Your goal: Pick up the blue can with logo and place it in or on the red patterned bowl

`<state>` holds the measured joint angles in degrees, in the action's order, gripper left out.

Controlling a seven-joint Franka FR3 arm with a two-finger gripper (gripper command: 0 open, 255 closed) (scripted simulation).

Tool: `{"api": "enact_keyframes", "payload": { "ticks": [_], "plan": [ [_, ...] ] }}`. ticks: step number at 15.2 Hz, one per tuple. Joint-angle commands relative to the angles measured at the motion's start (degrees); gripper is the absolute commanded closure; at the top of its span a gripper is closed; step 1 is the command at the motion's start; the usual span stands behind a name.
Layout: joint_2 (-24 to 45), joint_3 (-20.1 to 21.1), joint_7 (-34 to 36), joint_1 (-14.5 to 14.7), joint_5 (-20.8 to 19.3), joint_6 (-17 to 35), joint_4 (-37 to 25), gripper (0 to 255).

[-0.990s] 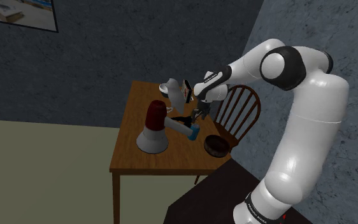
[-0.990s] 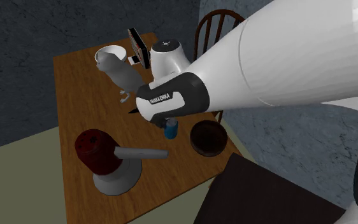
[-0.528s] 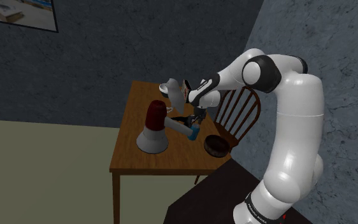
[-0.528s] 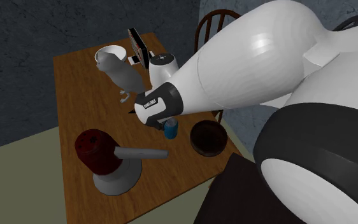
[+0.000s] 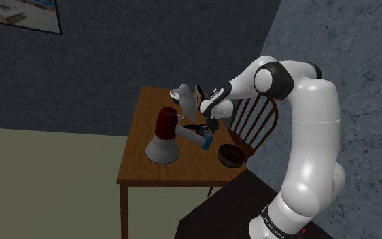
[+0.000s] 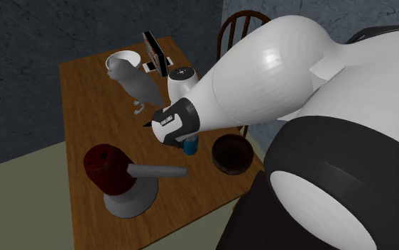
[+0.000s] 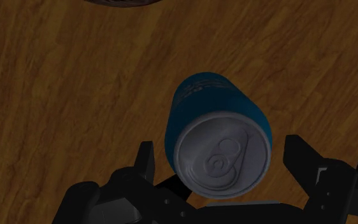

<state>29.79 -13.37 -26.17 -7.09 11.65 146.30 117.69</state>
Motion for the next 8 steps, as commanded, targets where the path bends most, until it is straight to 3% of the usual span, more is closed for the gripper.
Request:
{"api": "enact_keyframes", "payload": {
  "ticks": [1,4,5,8],
  "plan": [
    [0.02,0.01,0.0,0.0,0.01,0.06,0.03,0],
    [0.01,0.01,0.0,0.0,0.01,0.04,0.02,0],
    [0.01,0.01,0.0,0.0,0.01,0.04,0.02,255],
    [0.0,0.0,0.0,0.0,0.01,0.03,0.02,255]
  ]
}}
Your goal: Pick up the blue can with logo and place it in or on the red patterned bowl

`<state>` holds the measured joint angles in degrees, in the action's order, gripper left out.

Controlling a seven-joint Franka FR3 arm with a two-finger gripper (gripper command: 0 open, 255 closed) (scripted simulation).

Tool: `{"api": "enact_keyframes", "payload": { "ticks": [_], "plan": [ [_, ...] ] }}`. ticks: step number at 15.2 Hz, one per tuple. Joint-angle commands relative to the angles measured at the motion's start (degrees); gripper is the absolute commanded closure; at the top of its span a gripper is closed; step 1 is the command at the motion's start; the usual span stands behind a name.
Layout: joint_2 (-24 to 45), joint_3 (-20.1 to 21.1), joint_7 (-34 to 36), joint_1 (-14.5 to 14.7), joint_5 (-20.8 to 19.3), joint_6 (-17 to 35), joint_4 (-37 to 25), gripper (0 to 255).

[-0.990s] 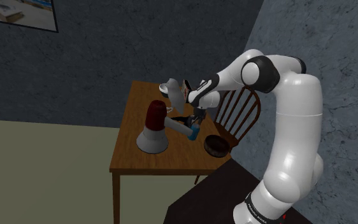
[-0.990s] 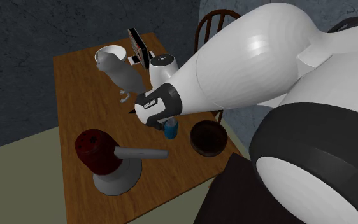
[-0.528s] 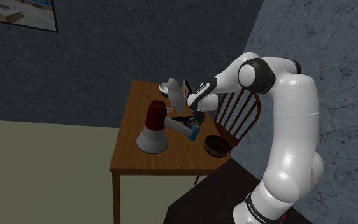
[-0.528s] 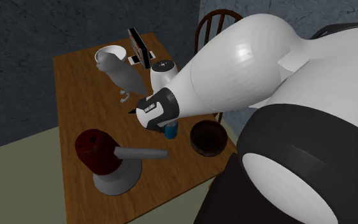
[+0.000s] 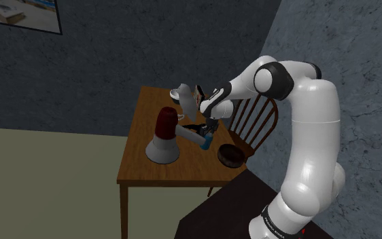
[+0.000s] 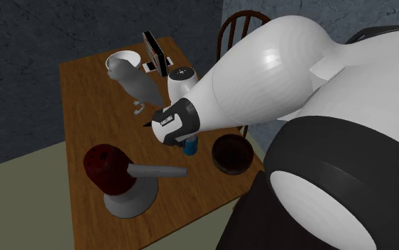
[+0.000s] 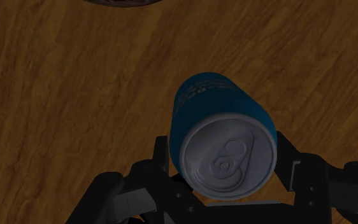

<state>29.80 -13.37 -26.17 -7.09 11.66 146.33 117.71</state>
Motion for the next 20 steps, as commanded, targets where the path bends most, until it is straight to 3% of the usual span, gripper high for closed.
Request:
{"api": "enact_keyframes", "payload": {
  "ticks": [1,6,20],
  "plan": [
    [-0.01,0.0,0.0,0.0,0.0,0.0,0.0,255],
    [0.01,0.01,0.0,0.0,0.01,0.03,0.0,255],
    [-8.49,-2.33,2.27,1.73,-3.4,-8.05,0.22,255]
  ]
}}
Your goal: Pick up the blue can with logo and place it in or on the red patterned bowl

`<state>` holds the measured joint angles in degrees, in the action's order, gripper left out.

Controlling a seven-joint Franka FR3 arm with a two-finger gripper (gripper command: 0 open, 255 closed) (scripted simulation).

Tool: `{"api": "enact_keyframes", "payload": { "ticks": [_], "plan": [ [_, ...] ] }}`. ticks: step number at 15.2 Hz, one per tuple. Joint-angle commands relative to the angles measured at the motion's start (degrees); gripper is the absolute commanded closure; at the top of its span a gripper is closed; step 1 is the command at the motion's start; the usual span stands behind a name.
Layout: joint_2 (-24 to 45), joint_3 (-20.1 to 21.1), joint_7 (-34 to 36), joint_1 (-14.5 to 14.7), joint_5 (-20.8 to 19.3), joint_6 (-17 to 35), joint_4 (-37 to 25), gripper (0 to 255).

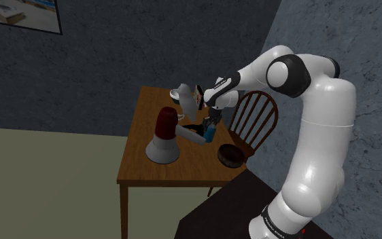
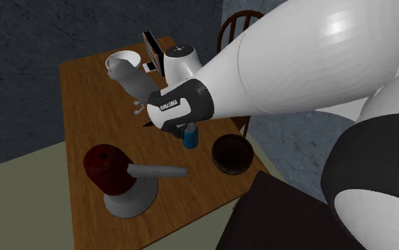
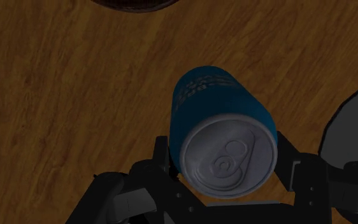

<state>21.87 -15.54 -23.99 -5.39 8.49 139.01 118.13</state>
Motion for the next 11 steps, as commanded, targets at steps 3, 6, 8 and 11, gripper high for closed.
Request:
{"api": "enact_keyframes", "payload": {
  "ticks": [3,6,8,11],
  "plan": [
    [-2.2,-0.54,0.56,0.32,-0.96,-2.59,-0.48,255],
    [-3.78,-0.86,1.02,0.56,-1.65,-4.49,-0.87,255],
    [-4.78,-1.06,1.31,0.71,-2.1,-5.77,-1.19,255],
    [-6.22,-1.31,1.73,0.9,-2.74,-7.73,-1.78,255]
  ]
}}
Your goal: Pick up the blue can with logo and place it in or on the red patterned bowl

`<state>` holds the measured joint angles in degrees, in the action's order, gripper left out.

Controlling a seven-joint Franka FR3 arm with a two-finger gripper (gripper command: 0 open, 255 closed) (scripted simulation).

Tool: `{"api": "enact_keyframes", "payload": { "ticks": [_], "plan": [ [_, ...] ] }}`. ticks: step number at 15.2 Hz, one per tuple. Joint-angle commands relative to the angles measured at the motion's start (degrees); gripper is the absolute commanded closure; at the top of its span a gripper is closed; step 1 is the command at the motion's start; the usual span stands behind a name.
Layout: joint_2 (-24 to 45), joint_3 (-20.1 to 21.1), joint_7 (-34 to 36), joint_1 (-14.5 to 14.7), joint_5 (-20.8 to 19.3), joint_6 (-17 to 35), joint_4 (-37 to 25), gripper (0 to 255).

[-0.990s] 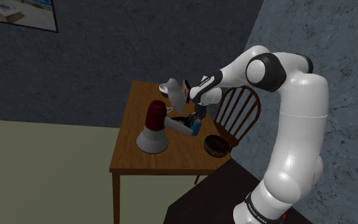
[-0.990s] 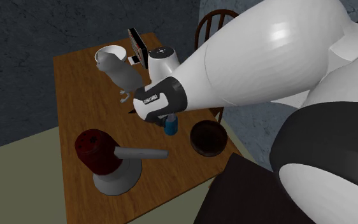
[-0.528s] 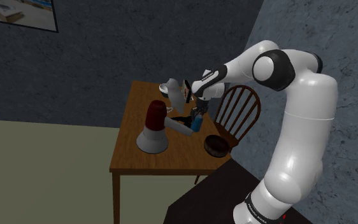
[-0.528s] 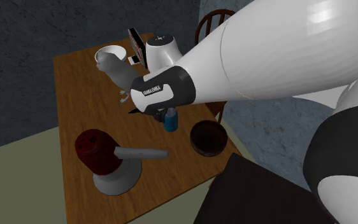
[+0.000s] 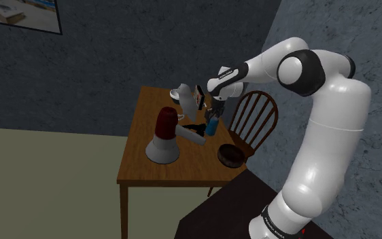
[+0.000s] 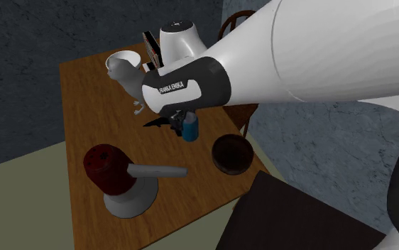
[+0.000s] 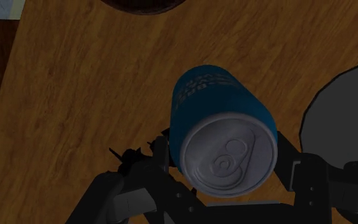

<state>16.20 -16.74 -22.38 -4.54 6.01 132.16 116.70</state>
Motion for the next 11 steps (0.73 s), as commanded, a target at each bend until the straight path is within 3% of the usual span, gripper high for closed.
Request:
{"api": "enact_keyframes", "payload": {
  "ticks": [1,4,11],
  "plan": [
    [-1.03,-0.19,0.26,0.11,-0.46,-1.54,-0.56,255],
    [-2.1,-0.35,0.57,0.23,-0.93,-3.14,-1.14,255],
    [-14.82,-3.59,-2.31,-1.85,-5.58,-1.27,12.81,255]
  ]
}}
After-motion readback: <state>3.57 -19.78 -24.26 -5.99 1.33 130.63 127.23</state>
